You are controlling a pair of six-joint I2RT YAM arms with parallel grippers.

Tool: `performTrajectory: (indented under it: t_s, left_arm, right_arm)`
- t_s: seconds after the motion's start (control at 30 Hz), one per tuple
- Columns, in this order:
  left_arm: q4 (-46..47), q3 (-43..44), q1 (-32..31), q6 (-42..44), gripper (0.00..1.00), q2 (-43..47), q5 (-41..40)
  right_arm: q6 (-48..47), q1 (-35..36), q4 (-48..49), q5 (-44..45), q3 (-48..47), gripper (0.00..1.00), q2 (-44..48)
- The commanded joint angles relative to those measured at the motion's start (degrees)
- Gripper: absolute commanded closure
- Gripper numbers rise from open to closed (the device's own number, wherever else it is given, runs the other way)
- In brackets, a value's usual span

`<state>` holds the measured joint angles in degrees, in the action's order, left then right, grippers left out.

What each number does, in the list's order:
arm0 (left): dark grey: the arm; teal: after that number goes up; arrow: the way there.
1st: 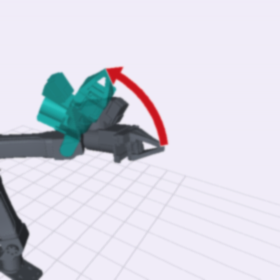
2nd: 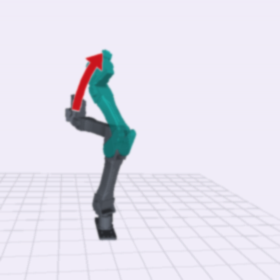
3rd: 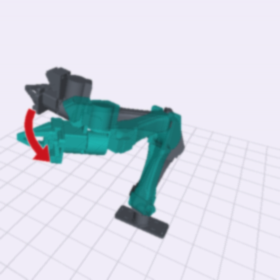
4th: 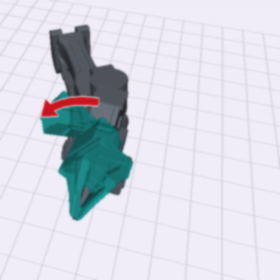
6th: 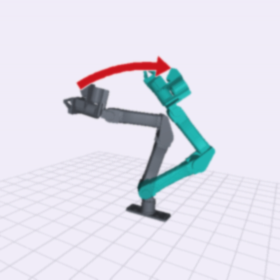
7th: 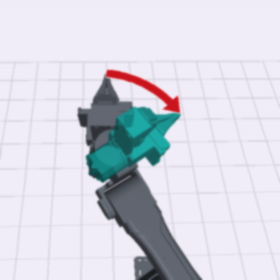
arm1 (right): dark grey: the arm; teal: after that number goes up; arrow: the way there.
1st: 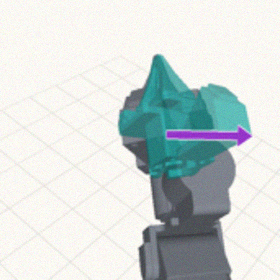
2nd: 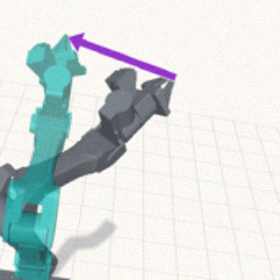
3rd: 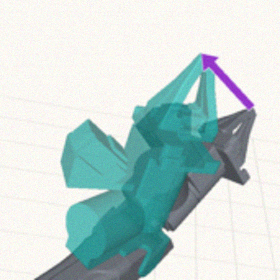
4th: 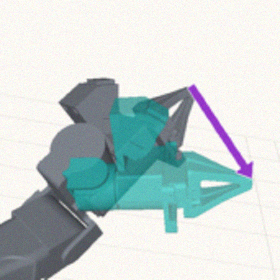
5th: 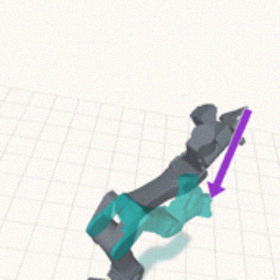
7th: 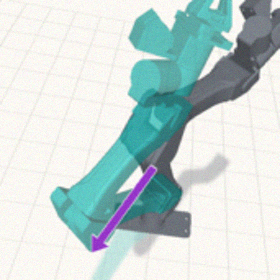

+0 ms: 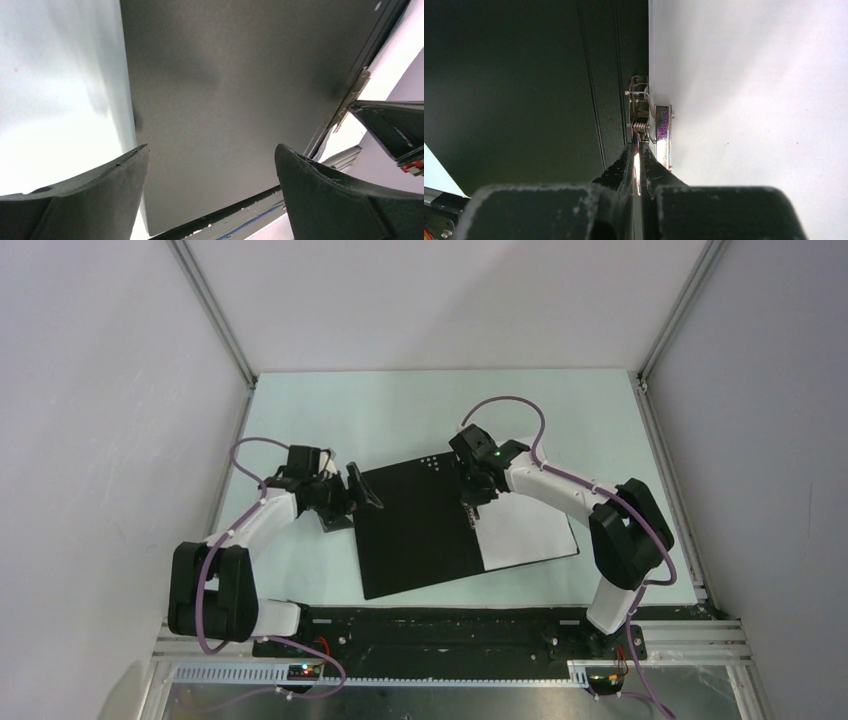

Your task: Put the files into the folder

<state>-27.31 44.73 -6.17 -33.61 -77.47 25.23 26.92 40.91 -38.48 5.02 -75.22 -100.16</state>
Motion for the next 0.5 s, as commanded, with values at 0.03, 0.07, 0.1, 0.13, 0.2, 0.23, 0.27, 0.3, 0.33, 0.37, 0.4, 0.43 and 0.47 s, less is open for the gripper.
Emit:
performTrajectory:
  t_s: [0.03,0.07,0.1,0.13,0.2,0.23,0.27,0.3,0.33,0.37,0.4,0.43,0.47]
  left_arm:
    - [0.8,-1.9,0.4,-1.4,0.00,4.3,-3.1]
    - [0.6,-2.1,0.4,-1.6,0.00,4.5,-4.5]
    - [0.4,-2.2,0.4,-1.6,0.00,4.9,-5.4]
    - [0.3,-2.3,0.4,-1.6,0.00,5.0,-6.8]
    - [0.2,-2.6,0.5,-1.7,0.00,4.7,-7.1]
    - [0.3,-2.7,0.5,-1.8,0.00,4.2,-6.7]
    - [0.3,-2.6,0.3,-1.8,0.00,3.4,-6.2]
    - [0.4,-2.5,0.2,-1.7,0.00,3.0,-6.1]
    - [0.5,-2.5,0.1,-1.5,0.00,2.7,-5.7]
    - [1.0,-2.5,-0.1,-1.3,0.00,2.4,-5.6]
    - [1.2,-2.6,-0.3,-1.3,0.00,2.3,-5.1]
    - [1.6,-2.6,-0.5,-1.3,0.00,2.1,-4.9]
    - [2.0,-2.8,-0.6,-1.4,0.00,2.0,-4.4]
  right_arm:
    - [0.7,-1.0,2.1,-1.4,-0.4,1.00,2.4]
    - [0.8,-1.1,2.0,-1.4,-0.4,1.00,2.4]
    - [0.8,-1.1,1.9,-1.3,-0.4,1.00,2.5]
    - [0.8,-1.2,1.8,-1.3,-0.4,1.00,2.5]
    - [0.8,-1.4,1.7,-1.4,-0.4,1.00,2.7]
    - [0.7,-1.4,1.7,-1.8,-0.4,1.00,2.9]
    - [0.7,-1.5,1.7,-1.9,-0.4,1.00,3.0]
    - [0.7,-1.5,1.7,-2.2,-0.4,1.00,3.1]
    - [0.7,-1.6,1.7,-2.4,-0.4,1.00,3.2]
    - [0.8,-1.6,1.7,-2.9,-0.4,1.00,3.4]
    - [0.8,-1.7,1.7,-3.1,-0.4,1.00,3.5]
    - [0.8,-2.0,1.6,-3.6,-0.4,1.00,3.8]
    - [0.9,-2.1,1.6,-3.8,-0.4,1.00,4.0]
